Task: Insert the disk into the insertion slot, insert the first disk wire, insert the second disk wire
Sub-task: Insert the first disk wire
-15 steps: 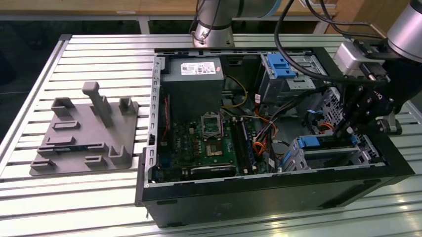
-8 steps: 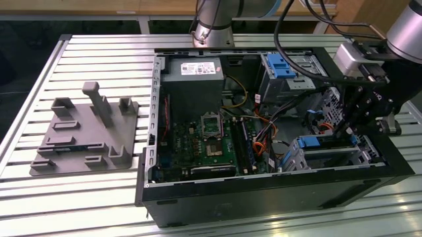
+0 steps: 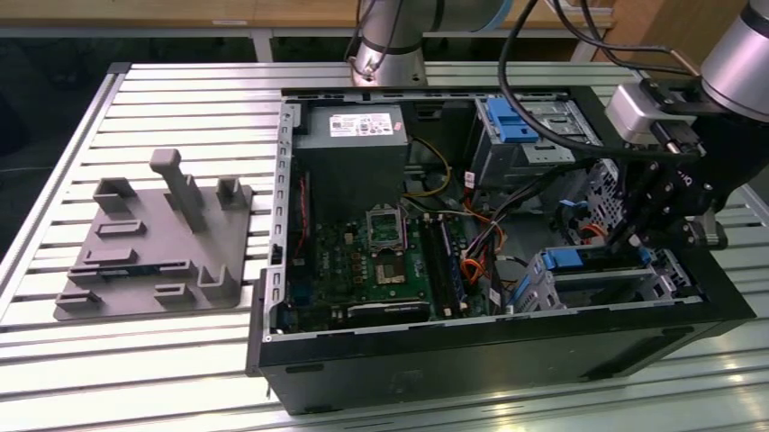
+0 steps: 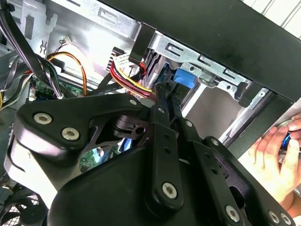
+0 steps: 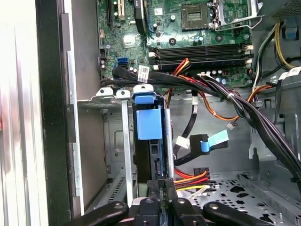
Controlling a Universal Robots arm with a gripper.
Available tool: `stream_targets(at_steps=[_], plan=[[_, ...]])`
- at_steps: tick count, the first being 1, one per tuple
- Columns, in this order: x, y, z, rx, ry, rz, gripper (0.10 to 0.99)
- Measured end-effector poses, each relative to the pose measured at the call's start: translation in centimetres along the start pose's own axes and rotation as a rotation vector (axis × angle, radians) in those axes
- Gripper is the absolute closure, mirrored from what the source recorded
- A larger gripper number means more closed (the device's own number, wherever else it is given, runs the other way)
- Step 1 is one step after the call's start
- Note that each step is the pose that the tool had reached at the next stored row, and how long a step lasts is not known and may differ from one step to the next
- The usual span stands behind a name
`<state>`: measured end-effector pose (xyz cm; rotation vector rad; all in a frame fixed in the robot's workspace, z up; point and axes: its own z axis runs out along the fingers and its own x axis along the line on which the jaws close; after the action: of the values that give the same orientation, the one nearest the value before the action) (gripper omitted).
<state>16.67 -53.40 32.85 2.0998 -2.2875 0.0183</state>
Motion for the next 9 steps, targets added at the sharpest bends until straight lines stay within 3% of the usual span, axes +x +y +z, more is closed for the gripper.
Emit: stream_targets(at_steps=[7, 9], plan=[[0.0, 0.0, 0.16, 0.0, -0.0018, -0.002, 0.914], [0.03, 0.0, -0.37, 0.0, -0.0002, -0.002, 0.792]])
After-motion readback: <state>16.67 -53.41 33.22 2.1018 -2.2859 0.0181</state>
